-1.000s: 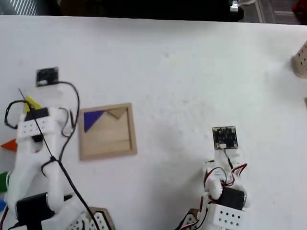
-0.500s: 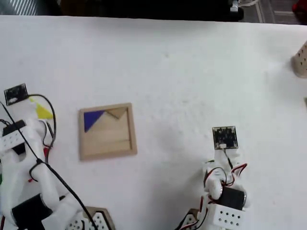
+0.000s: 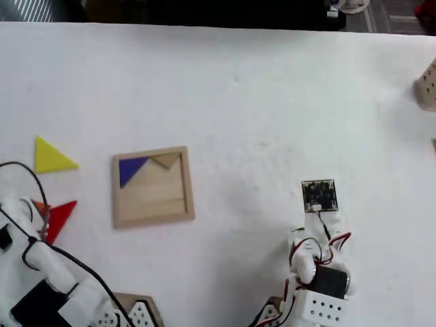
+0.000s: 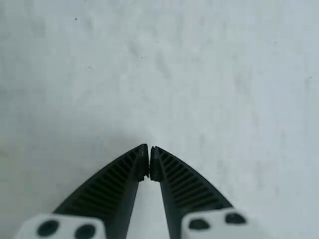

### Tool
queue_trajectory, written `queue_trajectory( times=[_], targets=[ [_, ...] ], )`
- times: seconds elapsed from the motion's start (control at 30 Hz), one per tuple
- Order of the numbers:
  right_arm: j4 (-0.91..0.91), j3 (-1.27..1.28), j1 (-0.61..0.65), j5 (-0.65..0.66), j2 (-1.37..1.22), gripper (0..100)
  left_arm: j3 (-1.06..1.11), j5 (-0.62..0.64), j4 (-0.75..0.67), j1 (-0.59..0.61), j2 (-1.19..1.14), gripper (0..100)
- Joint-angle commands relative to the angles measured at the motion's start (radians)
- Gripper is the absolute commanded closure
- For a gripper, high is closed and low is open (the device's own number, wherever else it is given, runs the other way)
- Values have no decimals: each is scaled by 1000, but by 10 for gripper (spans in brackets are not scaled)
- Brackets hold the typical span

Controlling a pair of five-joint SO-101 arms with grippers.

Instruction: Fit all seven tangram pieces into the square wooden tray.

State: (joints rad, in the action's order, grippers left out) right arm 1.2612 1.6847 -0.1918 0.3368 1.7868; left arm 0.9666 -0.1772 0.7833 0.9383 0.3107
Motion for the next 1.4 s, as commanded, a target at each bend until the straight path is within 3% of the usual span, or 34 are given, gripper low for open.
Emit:
queue_trajectory(
  times=[0.0, 0.27, 0.43, 0.5, 0.67, 0.83, 1.13, 1.37],
  targets=[
    [1, 6, 2, 9, 12, 981, 17, -74, -84, 139, 48, 976],
    [1, 6, 1, 9, 12, 981, 9, -101, -117, 337, 44, 963],
    [1, 6, -1, 9, 12, 981, 9, -94, -114, 401, 42, 740],
    [1, 6, -1, 9, 12, 981, 12, -94, -112, 403, 42, 697],
    [1, 6, -1, 9, 12, 981, 14, -172, -91, 404, 42, 747],
    [2, 6, -1, 9, 12, 981, -64, -330, 101, 404, 48, 752],
    [2, 6, -1, 9, 12, 981, -278, -333, 391, 404, 42, 754],
    [2, 6, -1, 9, 12, 981, -267, -333, 407, 404, 42, 755]
  ],
)
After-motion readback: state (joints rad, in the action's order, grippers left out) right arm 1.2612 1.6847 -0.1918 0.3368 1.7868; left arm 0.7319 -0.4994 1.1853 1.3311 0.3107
